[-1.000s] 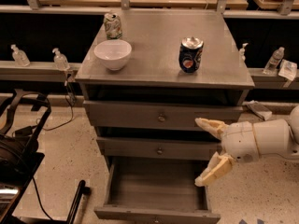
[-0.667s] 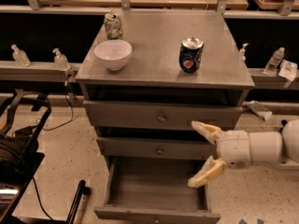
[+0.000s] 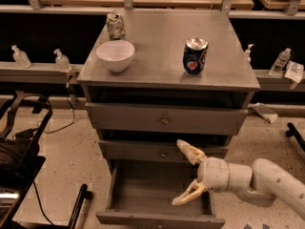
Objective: Close bottom drawer
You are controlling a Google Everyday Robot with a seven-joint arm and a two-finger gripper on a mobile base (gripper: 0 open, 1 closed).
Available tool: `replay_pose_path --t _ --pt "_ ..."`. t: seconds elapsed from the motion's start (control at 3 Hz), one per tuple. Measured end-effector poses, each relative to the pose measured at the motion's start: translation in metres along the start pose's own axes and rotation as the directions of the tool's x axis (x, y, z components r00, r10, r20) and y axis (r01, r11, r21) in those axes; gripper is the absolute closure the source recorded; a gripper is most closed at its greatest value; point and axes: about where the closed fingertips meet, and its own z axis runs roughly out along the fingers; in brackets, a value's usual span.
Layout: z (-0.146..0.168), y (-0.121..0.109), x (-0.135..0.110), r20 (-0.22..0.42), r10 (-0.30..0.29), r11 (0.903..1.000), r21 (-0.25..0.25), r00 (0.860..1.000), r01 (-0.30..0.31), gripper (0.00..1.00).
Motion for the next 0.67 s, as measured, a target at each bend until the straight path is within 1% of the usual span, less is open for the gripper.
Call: replay_pose_path --t 0.33,0.67 --pt "0.005 0.009 0.083 0.123 0.068 0.9977 -0.011 0.99 -0.067 0.0" --pt "0.003 0.016 0.14 0.176 0.147 0.989 -0.016 0.973 -0.147 0.0"
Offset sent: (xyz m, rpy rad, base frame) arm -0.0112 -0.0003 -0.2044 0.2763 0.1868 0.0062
